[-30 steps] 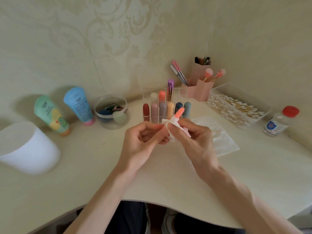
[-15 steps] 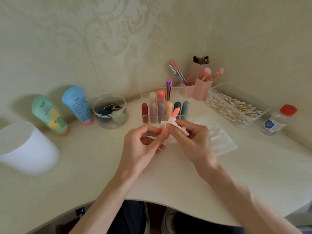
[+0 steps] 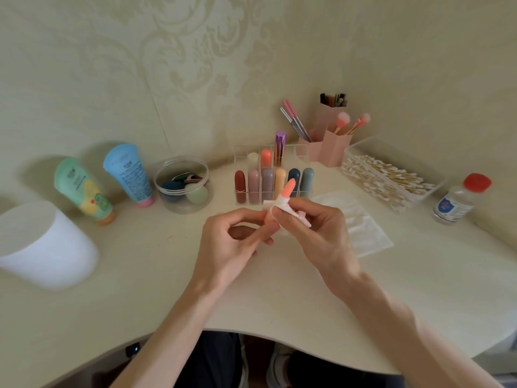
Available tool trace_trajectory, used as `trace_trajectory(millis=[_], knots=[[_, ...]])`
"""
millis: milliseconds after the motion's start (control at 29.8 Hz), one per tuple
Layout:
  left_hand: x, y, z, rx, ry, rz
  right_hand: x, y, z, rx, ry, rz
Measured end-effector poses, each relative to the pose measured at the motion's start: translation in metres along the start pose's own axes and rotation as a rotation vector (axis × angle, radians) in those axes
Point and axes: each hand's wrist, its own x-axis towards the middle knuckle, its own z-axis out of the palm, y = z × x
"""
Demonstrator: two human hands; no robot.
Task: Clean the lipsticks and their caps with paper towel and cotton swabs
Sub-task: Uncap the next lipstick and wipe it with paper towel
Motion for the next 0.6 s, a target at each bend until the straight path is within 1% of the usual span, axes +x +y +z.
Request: trace_trajectory(millis=[67, 201, 268, 369, 469, 536, 603], knots=[[0.001, 0.0, 0.0, -0.015, 0.01, 0.012, 0.0, 0.0, 0.0, -0.001, -0.01, -0.007], [0.002, 0.007, 0.0, -0.223, -0.124, -0.092, -0.001, -0.006, -0.004, 0.076, 0.001, -0.014], [0.001, 0.005, 0.002, -0.215, -0.106, -0.078, -0.001, -0.005, -0.003, 0.08, 0.001, -0.017], [0.001, -0.002, 0.004, -0.166, -0.034, -0.026, 0.0, -0.001, 0.001, 0.031, 0.042, -0.002], [0.001, -0.006, 0.006, -0.073, 0.009, 0.019, 0.001, 0.0, 0.001, -0.006, 0.056, -0.012], [0.002, -0.005, 0.006, -0.068, -0.021, 0.026, 0.0, -0.001, -0.001, 0.035, 0.034, -0.01], [0.003, -0.004, 0.005, -0.133, -0.075, -0.005, -0.001, -0.004, -0.002, 0.069, 0.018, -0.003]])
